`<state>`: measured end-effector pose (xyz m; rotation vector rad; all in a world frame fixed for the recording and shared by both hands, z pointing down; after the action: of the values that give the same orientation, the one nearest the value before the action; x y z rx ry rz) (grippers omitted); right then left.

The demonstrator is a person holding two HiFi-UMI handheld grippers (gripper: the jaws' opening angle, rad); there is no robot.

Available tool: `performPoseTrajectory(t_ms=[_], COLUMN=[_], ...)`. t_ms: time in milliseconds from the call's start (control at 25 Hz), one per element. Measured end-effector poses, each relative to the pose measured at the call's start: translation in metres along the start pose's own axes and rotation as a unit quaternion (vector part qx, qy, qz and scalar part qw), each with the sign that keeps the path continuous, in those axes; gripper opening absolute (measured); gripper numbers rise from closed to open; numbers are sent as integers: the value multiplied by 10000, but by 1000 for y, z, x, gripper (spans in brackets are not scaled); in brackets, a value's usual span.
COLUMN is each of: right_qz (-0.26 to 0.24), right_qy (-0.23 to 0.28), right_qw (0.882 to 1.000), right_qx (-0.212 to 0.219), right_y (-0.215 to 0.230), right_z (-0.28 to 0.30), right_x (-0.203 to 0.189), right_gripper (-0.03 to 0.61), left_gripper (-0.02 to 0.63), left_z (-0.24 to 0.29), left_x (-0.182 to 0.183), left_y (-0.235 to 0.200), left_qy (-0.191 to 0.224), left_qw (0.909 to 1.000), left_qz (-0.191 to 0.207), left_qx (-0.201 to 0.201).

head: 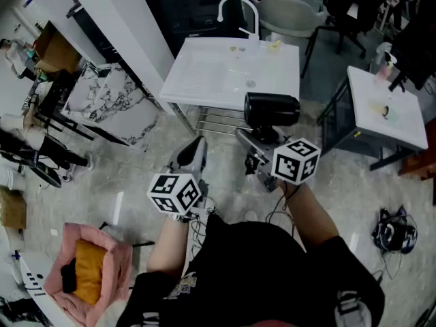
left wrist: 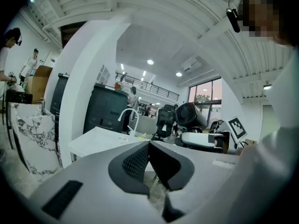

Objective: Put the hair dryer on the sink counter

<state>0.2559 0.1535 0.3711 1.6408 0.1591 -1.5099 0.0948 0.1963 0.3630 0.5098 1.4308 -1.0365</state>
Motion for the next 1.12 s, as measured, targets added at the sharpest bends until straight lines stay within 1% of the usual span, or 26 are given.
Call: performPoseTrajectory(t_ms=[360,640,920,1120], right_qz=[-13,-83,19,169], right_qy=[-30,11,-117,-172], right_qw=[10000,9999,9999,9997], right_qx=[47,92,38,19], right_y=[0,-2,8,9], right_z=[-2,0,7,24], right_x=[0,1,-7,-7], right_gripper=[218,218,218,218], left_gripper=[3,3,3,3], left_z=[0,0,7,5], left_x=[0,-3,-10,-7], left_y=[3,-3,-10,-27], left_qy=[43,49,41,41], left_qw=[10000,10000,9999,9997], left_qz=[7,-67,-157,-225], left_qx=[26,38,54,95])
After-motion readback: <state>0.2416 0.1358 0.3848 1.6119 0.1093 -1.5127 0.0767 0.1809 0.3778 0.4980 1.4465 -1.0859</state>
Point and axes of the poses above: the fingertips, and each gripper's own axes: z forward along the fingers, y to its right, x out of its top, the point moved 4 cm from there along -z, backward along the fingers, and after that the axes turned 6 degrees about -x, right-handed, at the moved point
